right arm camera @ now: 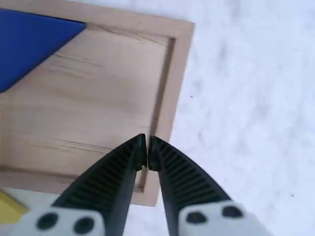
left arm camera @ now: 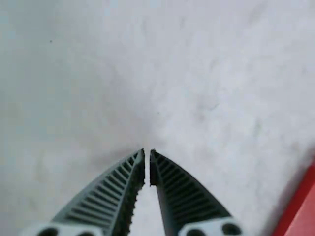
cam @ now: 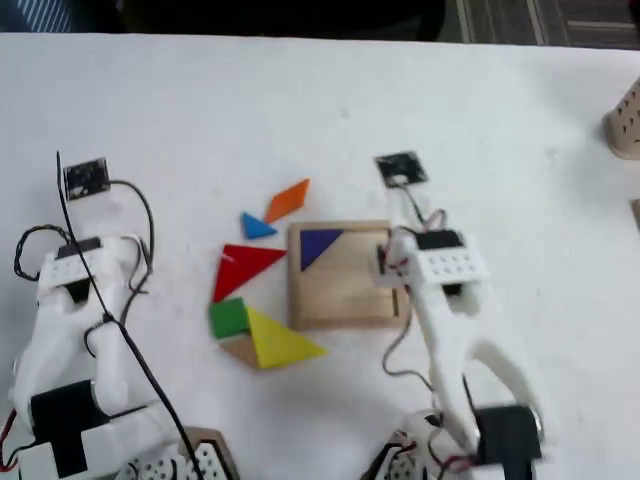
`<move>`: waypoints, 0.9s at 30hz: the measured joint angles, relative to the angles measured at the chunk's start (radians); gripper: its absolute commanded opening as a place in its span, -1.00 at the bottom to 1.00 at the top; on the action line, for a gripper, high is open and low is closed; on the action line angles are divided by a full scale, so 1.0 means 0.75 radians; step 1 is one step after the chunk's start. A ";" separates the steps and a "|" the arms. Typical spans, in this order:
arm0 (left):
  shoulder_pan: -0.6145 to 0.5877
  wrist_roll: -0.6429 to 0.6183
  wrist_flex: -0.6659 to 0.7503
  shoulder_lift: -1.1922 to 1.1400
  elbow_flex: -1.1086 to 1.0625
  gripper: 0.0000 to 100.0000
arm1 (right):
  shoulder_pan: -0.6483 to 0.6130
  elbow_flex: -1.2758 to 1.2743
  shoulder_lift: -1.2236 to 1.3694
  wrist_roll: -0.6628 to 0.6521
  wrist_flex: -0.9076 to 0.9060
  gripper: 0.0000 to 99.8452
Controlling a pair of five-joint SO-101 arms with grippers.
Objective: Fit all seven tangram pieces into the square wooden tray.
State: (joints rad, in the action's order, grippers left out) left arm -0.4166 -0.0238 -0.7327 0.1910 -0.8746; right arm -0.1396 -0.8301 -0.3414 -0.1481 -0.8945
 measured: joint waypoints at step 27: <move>0.407 0.121 -0.096 -0.002 0.178 -0.54 | 0.538 -0.417 -0.284 -0.413 0.006 -0.96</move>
State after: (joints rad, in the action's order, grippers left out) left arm -0.1112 0.0667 -0.8048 0.1895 -0.7411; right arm 0.2639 -1.1431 -0.5547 -0.4580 -0.8899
